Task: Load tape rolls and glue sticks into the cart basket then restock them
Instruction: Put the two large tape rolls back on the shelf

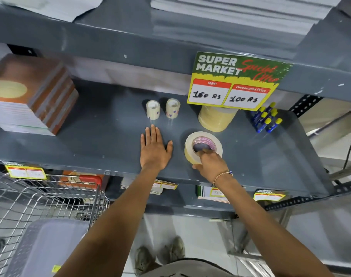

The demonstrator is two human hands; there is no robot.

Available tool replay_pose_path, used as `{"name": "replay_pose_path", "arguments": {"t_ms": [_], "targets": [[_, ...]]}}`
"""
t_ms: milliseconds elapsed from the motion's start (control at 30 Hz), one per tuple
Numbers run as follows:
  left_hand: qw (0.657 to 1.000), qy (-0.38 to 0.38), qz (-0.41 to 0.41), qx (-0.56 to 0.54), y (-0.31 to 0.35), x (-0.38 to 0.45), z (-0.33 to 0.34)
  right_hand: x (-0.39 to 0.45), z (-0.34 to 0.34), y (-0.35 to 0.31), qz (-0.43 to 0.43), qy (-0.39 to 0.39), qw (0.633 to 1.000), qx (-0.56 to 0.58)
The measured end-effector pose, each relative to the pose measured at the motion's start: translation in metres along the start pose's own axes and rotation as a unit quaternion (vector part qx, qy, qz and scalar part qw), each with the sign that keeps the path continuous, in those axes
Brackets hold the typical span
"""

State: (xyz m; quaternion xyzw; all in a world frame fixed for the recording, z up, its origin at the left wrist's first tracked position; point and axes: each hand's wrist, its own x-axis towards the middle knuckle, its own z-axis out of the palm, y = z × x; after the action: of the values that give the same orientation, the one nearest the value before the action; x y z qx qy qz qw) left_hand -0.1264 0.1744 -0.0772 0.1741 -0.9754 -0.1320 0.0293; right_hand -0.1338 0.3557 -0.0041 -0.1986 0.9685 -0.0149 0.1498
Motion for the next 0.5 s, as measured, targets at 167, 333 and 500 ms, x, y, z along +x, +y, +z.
{"name": "replay_pose_path", "arguments": {"t_ms": [167, 333, 500], "targets": [[1.000, -0.001, 0.001, -0.003, -0.0006, 0.0000, 0.0000, 0.0010, 0.0038, -0.0009, 0.002, -0.007, 1.000, -0.008], [1.000, 0.001, 0.003, -0.003, 0.0001, -0.0009, -0.0013, -0.0002, 0.0025, -0.0002, 0.009, -0.005, 1.000, -0.022], [1.000, -0.009, 0.004, 0.009, 0.0002, -0.0011, -0.0010, -0.0026, 0.0024, 0.0003, 0.018, -0.007, 0.999, -0.027]]}}
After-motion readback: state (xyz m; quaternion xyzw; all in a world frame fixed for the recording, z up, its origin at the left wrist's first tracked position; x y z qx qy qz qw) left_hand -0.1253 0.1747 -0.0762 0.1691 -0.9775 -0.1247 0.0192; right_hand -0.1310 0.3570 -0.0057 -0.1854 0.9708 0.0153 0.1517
